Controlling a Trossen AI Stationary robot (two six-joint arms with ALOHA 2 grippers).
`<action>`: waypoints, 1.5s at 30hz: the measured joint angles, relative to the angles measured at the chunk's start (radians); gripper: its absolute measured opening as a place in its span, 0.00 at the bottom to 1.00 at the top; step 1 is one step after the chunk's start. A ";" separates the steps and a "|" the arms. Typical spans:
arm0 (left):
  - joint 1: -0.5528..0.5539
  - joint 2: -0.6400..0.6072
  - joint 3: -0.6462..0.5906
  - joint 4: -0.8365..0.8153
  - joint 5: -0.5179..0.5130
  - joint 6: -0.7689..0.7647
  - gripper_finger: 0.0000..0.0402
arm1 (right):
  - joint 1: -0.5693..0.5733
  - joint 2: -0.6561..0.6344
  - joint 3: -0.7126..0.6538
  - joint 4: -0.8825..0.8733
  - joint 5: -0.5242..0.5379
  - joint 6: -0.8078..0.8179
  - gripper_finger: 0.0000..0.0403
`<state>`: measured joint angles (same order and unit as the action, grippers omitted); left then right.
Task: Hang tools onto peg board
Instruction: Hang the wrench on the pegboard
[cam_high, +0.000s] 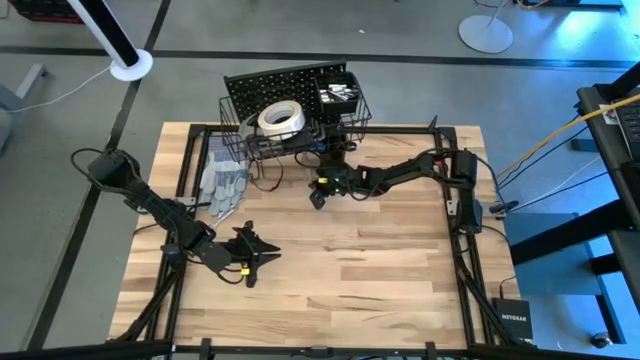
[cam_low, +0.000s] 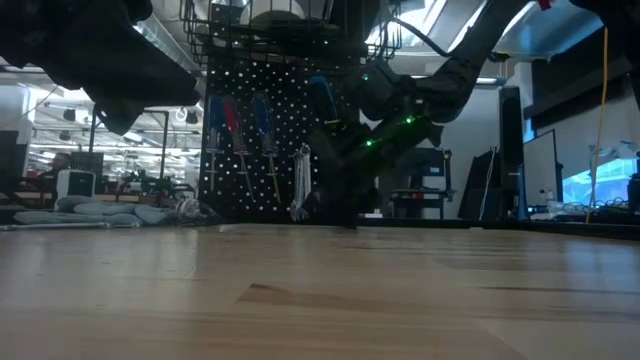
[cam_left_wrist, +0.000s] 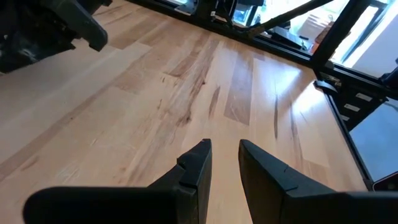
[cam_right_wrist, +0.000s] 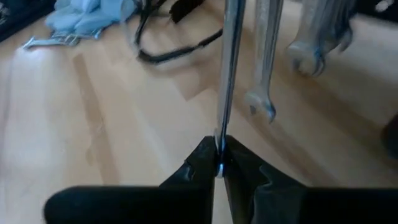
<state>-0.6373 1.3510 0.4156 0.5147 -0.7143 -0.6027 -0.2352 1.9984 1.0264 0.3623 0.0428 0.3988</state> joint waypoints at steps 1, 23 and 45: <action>0.000 0.000 0.000 -0.001 0.000 0.000 0.18 | 0.000 0.000 0.000 0.009 0.017 -0.001 0.06; 0.007 0.000 0.000 -0.004 0.000 -0.053 0.18 | 0.032 -0.113 0.000 -0.216 0.038 -0.162 0.38; 0.359 -0.100 0.290 -1.408 0.255 -0.530 0.46 | 0.709 -0.366 -0.243 -0.086 0.372 0.068 0.39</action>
<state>-0.2779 1.2509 0.7061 -0.8932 -0.4597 -1.1328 0.4735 1.6325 0.7830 0.2763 0.4146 0.4667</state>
